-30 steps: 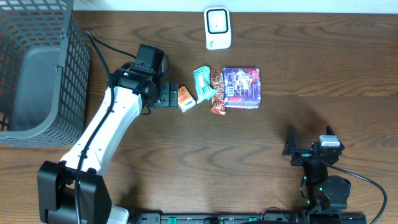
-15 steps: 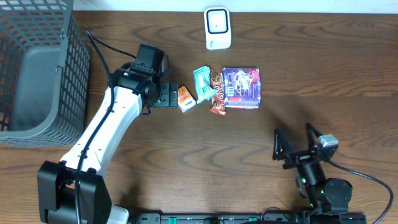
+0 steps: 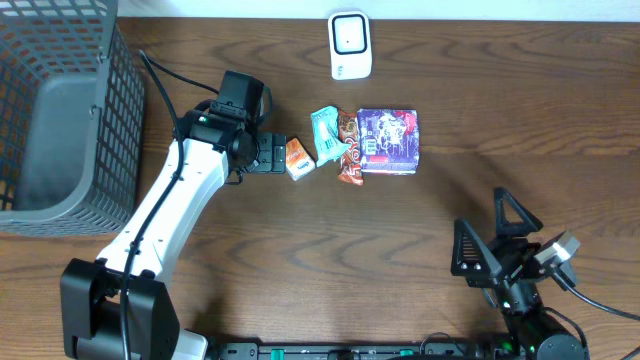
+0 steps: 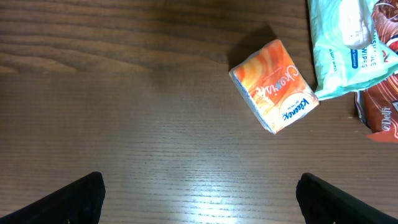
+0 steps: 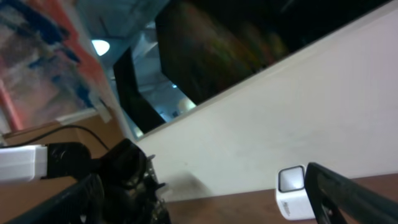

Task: Scan the item barcode
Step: 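Raise the right gripper and reach it toward the purple box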

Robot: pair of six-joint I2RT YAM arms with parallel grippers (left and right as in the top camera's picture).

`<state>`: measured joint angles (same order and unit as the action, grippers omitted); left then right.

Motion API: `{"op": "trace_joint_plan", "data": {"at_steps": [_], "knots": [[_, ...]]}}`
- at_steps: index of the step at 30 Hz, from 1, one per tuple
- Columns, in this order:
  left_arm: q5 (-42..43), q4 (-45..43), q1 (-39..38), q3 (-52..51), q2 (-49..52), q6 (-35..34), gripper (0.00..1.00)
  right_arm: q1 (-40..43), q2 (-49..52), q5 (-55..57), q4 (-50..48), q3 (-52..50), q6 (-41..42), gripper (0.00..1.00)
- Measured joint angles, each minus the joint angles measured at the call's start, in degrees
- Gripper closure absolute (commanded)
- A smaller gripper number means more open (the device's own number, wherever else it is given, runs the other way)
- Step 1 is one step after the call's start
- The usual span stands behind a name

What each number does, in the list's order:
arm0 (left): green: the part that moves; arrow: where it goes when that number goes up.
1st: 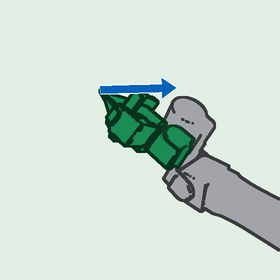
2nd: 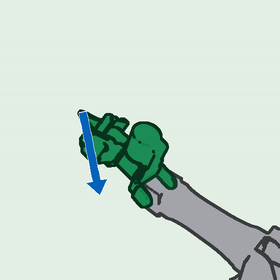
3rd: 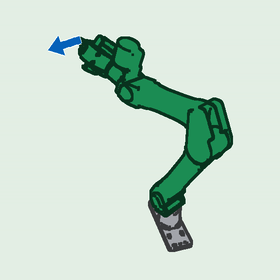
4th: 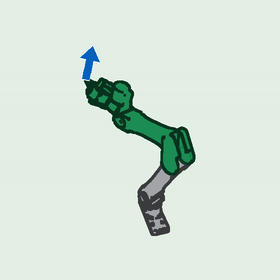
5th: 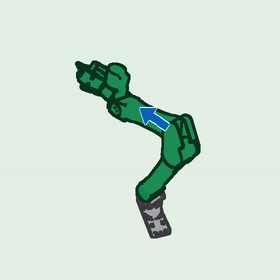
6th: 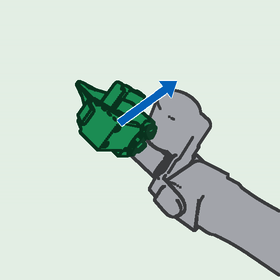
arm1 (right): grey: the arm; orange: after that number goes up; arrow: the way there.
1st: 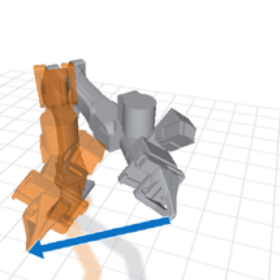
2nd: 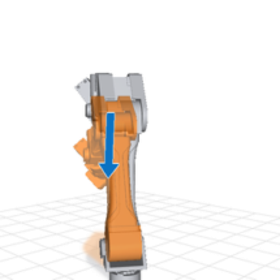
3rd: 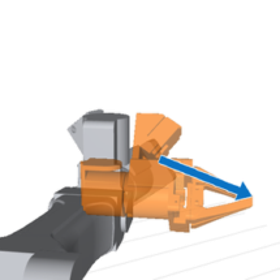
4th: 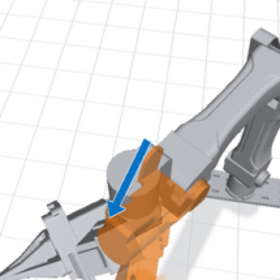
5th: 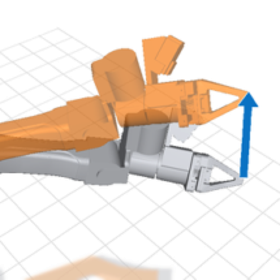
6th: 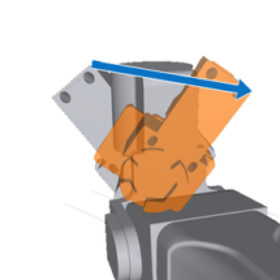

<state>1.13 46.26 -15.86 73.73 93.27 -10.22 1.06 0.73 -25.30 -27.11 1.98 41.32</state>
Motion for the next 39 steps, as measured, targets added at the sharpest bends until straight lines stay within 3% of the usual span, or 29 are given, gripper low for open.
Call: {"op": "trace_joint_plan", "data": {"at_steps": [6, 12, 21, 29, 39], "knots": [[-0.02, -0.02, 0.00, 0.00, 0.00, 0.00, 0.02, 0.00, 10.19, 0.61, 19.21, 12.35, -8.57, 0.01], [-0.02, 0.00, 0.00, 0.00, 0.00, 0.00, 0.02, 0.00, 30.40, -1.62, 32.33, 27.71, -19.30, 0.01], [-0.02, -0.04, 0.00, 0.00, 0.00, 0.00, 0.02, -0.28, 61.51, -4.11, 61.44, 55.01, -31.23, 0.01], [-0.02, 0.00, 0.00, 0.00, 0.00, 0.00, 0.02, -1.33, 73.59, -8.13, 63.67, 61.20, -30.25, 0.01], [-0.02, 0.00, 0.00, 0.00, 0.00, 0.00, 0.02, -1.36, 75.14, -10.51, 63.73, 61.22, -28.44, 0.01]]}}
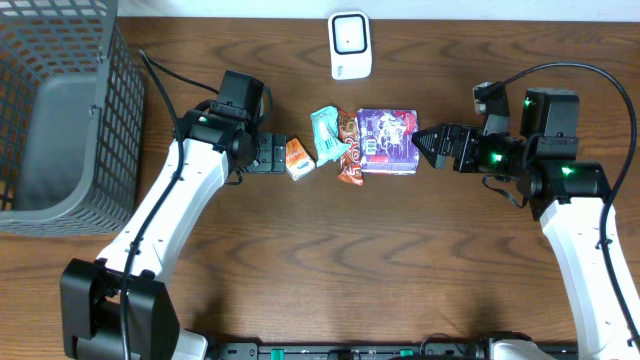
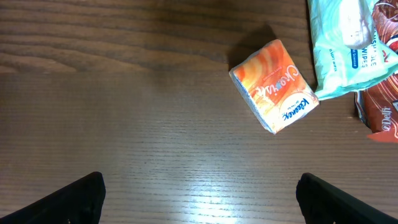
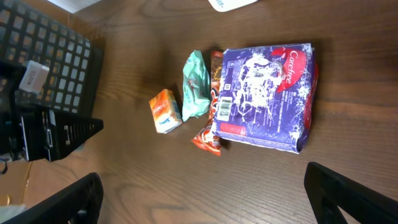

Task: Scan the item barcode
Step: 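Raise the right gripper and reach it toward the purple box, then lower the right gripper onto the purple box and close on it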

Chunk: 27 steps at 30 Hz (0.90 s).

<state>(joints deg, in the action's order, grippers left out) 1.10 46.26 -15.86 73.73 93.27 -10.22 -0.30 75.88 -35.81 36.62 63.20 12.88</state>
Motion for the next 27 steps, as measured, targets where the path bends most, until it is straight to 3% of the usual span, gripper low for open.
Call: {"op": "trace_joint_plan", "data": {"at_steps": [27], "knots": [[0.00, 0.00, 0.00, 0.00, 0.00, 0.00, 0.02, -3.17, 2.51, 5.64, 0.87, -0.02, 0.13, 0.01]]}}
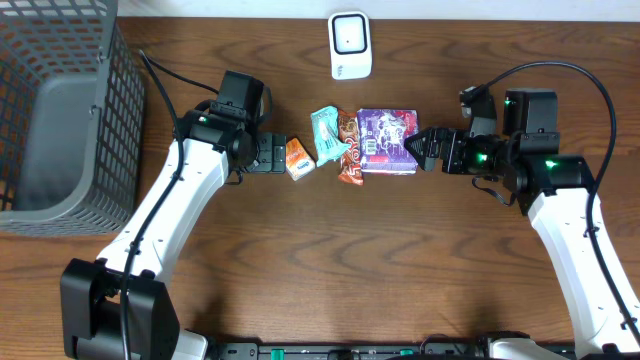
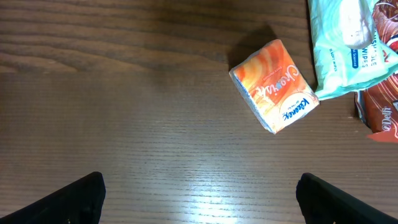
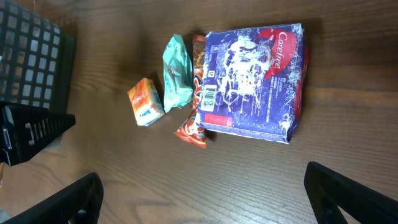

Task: Scan the item barcode
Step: 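Lower the right gripper onto the purple box and close on it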

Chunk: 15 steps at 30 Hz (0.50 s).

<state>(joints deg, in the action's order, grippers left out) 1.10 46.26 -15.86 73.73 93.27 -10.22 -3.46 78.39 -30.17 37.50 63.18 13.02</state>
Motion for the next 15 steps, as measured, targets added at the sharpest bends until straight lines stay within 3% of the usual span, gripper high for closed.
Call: {"op": "trace_joint_plan", "data": {"at_steps": [15], "knots": [[0.00, 0.00, 0.00, 0.00, 0.00, 0.00, 0.02, 0.00, 0.00, 2.34, 0.02, 0.00, 0.02, 0.01]]}}
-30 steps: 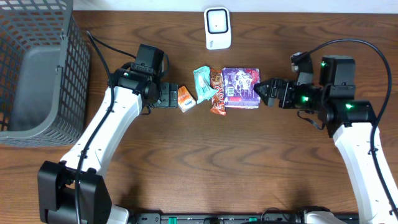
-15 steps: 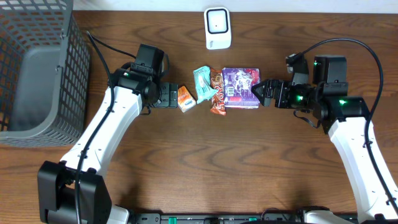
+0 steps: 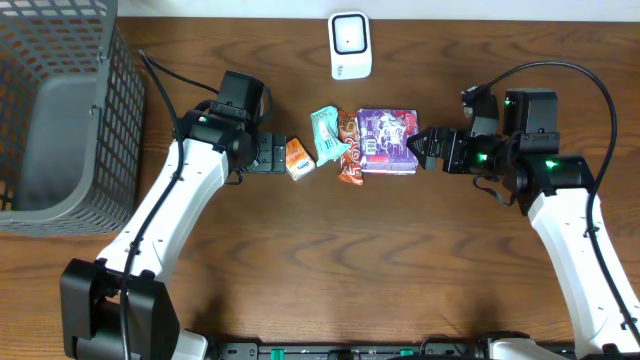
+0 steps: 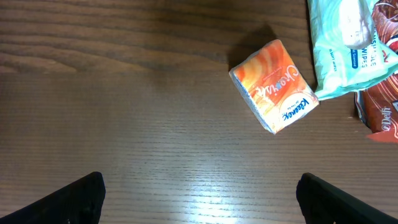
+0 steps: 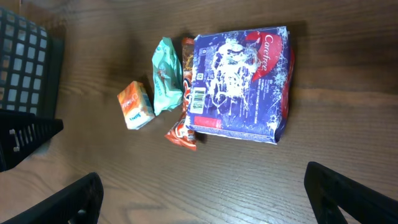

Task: Scan the item barcode
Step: 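Lower the right gripper onto the purple box and close on it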

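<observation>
A white barcode scanner (image 3: 350, 45) stands at the table's far edge. Below it lie a purple Carrefour pack (image 3: 388, 141) (image 5: 239, 87) with its barcode facing up, a red-brown wrapper (image 3: 348, 160), a teal wipes pack (image 3: 326, 135) (image 4: 346, 43) and an orange tissue pack (image 3: 298, 158) (image 4: 274, 86). My left gripper (image 3: 272, 156) (image 4: 199, 199) is open, just left of the tissue pack. My right gripper (image 3: 428, 146) (image 5: 205, 199) is open, just right of the purple pack, with nothing between its fingers.
A grey wire basket (image 3: 60, 110) fills the far left of the table. Cables run from both arms across the brown wooden tabletop (image 3: 330, 260).
My right gripper has shifted slightly; in its wrist view the purple pack and the other items sit a little further left and higher. The left arm has not moved.
At first my right arm was folded at the near right edge, its camera facing the wall. Then it stood open to the right of the purple pack. It has since come closer to that pack. My left gripper stayed open beside the orange tissue pack throughout.
</observation>
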Robot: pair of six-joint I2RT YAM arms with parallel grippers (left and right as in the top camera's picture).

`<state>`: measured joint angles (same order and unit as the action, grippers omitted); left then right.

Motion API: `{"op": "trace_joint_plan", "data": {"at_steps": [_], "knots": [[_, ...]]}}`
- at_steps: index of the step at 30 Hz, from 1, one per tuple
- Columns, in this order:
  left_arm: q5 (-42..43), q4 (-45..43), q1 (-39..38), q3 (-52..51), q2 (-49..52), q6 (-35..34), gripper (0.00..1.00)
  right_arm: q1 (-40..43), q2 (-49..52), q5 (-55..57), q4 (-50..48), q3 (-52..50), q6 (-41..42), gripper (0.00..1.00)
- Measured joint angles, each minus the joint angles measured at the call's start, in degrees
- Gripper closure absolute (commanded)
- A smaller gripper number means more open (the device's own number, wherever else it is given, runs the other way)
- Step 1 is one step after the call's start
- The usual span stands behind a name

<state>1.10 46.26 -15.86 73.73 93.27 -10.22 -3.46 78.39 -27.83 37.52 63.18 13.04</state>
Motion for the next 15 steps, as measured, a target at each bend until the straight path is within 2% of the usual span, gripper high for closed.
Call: {"op": "trace_joint_plan", "data": {"at_steps": [15], "knots": [[0.02, 0.00, 0.00, 0.00, 0.00, 0.00, 0.02, 0.00, 0.00, 2.51, 0.92, 0.00, -0.02, 0.01]]}}
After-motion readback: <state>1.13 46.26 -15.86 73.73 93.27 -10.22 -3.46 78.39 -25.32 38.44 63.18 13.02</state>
